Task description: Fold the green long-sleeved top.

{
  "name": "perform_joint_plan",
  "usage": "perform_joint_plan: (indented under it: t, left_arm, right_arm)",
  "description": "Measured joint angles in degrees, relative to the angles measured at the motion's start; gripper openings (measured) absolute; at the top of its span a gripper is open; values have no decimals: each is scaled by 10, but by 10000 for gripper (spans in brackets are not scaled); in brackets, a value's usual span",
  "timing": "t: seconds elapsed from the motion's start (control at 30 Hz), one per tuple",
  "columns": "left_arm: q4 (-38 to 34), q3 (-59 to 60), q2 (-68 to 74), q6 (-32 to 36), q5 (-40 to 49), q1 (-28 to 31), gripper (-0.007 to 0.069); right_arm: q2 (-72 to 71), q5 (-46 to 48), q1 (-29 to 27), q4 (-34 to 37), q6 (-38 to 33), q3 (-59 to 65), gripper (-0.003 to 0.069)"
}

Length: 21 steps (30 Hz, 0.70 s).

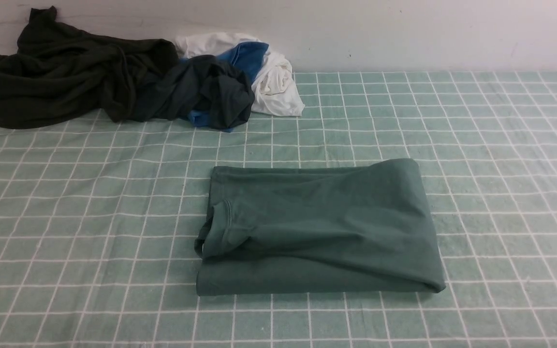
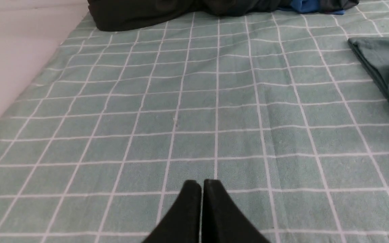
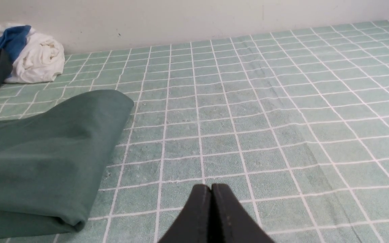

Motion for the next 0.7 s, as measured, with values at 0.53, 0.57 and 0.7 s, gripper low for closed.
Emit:
perform_joint_plan:
  t: [0.53, 0.57, 0.7]
  left_arm:
    - [0, 2, 0, 1, -9, 0, -3]
    - [0, 2, 0, 1, -9, 0, -3]
    - [0, 2, 0, 1, -9, 0, -3]
  right_arm:
    - [0, 0, 0, 0, -1, 0, -14]
    - [0, 0, 0, 0, -1, 0, -14]
    - [0, 0, 0, 0, -1, 0, -14]
